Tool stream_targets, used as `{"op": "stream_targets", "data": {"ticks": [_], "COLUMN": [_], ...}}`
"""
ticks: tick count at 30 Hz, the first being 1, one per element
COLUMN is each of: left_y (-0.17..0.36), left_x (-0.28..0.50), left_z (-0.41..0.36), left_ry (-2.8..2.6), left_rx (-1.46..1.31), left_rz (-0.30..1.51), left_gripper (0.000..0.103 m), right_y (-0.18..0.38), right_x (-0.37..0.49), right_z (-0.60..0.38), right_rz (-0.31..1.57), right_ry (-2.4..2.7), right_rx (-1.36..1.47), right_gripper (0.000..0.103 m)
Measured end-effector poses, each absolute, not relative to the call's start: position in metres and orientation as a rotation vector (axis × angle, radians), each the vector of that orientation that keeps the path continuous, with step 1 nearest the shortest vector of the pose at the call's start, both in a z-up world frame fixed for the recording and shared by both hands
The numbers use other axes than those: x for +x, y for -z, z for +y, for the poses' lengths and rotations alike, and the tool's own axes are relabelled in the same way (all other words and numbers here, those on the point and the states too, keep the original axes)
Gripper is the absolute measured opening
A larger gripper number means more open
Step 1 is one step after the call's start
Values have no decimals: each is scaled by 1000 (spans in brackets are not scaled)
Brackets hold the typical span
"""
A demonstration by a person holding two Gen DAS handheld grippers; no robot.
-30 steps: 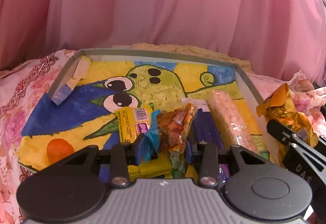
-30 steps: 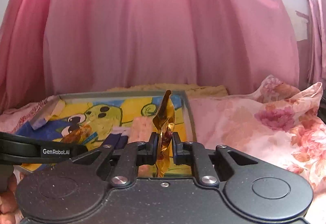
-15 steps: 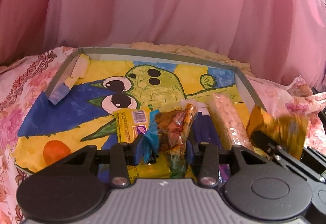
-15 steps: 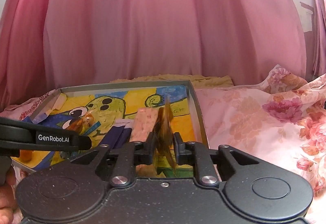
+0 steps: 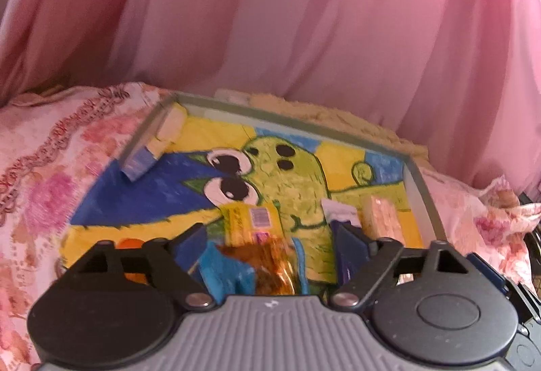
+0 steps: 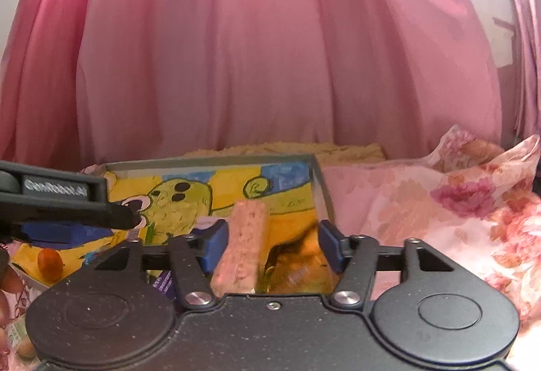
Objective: Organize snacks
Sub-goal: 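Carry the gold wrapper and orange packet into the tray and open both tools, then withdraw both tools from the tray back toward the candy pile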
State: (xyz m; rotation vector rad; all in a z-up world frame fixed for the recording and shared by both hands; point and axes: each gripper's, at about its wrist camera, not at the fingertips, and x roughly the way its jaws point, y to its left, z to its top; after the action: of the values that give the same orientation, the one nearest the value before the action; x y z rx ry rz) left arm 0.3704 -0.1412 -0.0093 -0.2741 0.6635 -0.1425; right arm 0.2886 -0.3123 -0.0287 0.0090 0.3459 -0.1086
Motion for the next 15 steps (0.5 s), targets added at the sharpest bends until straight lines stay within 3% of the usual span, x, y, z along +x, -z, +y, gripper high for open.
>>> {"op": "stream_targets", "data": {"ticks": [6,15], "left_y": [-9,-36], "left_x": [358,312], "left_z": [-132,-120], "left_ry": [88,27], "left_rx": [-268,-217], "left_rz": [621,471], "left_gripper": [102,103], "right_y": [18,-10], "right_x": [277,230], "right_z": [-310,-305], "right_rz": [288,174], "right_ry": [122,120], "right_rx": [-5,45], "right_gripper": [82,100]}}
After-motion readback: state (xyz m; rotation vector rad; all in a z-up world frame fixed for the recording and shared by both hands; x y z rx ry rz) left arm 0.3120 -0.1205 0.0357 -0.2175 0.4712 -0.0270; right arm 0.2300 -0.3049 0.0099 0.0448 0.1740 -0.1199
